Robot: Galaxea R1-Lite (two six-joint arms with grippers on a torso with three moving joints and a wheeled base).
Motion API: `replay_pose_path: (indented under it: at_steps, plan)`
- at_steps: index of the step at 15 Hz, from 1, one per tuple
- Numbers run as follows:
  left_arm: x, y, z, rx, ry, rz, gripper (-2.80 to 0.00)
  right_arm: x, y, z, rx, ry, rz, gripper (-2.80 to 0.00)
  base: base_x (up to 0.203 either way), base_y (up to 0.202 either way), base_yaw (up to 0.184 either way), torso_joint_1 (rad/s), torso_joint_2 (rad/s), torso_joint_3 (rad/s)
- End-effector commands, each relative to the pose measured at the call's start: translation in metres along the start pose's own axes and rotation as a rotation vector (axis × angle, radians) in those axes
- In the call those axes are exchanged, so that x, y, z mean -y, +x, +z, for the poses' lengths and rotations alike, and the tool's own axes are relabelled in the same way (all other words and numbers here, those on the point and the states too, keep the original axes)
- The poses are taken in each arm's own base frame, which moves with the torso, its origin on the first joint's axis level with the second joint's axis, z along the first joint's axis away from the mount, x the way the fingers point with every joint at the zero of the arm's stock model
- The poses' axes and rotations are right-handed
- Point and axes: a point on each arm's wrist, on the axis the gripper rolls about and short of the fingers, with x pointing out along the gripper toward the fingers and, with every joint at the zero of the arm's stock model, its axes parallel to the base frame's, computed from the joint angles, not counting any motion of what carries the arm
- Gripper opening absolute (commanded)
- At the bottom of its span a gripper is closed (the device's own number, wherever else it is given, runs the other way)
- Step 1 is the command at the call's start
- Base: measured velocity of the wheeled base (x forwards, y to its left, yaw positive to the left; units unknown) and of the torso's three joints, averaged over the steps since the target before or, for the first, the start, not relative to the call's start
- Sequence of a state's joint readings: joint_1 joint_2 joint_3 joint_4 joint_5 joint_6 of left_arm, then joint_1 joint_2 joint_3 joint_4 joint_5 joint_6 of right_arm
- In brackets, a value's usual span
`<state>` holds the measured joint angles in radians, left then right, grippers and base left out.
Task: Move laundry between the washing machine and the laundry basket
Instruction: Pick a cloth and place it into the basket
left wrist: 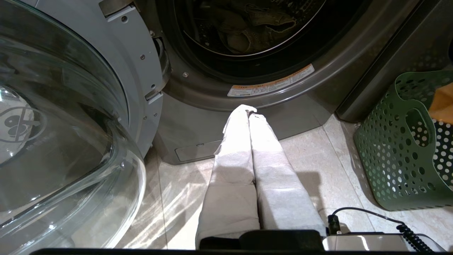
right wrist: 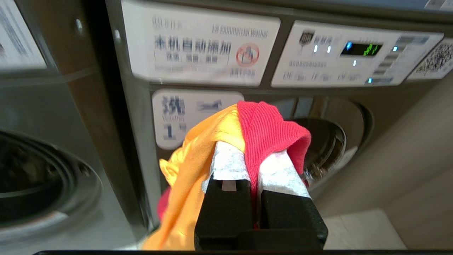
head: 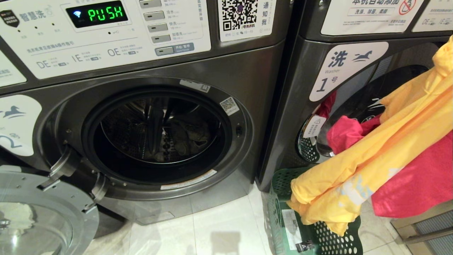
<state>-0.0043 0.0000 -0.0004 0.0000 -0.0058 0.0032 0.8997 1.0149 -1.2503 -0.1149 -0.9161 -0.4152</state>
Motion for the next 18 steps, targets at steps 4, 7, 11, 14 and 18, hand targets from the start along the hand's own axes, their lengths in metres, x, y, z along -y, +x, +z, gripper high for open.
replay_pose_path:
  at_steps: [4,7,11,14,18]
  plan:
    - [0.000,0.000,0.000,0.000,-0.002,-0.001,-2.80,-0.010,-0.004,-0.042,-0.103,-0.116,-0.029,-2.80,0.000,0.000,0.000,0.000,0.00,0.000]
    - [0.000,0.000,0.000,0.000,-0.002,-0.001,-2.80,-0.011,-0.003,-0.057,-0.142,-0.161,-0.072,-2.80,0.000,0.000,0.000,0.000,0.00,0.000]
    - [0.000,0.000,0.000,0.000,-0.002,-0.001,-2.80,-0.012,-0.005,-0.066,-0.157,-0.158,-0.073,0.00,0.000,0.000,0.000,0.000,0.00,0.000]
    - [0.000,0.000,0.000,0.000,0.001,-0.001,-2.80,-0.013,-0.004,-0.068,-0.159,-0.156,-0.065,0.00,0.000,0.000,0.000,0.000,0.00,0.000]
    - [0.000,0.000,0.000,0.003,0.001,-0.001,-2.80,-0.019,-0.004,-0.076,-0.159,-0.121,0.005,0.00,0.000,0.000,0.000,0.000,0.00,0.000]
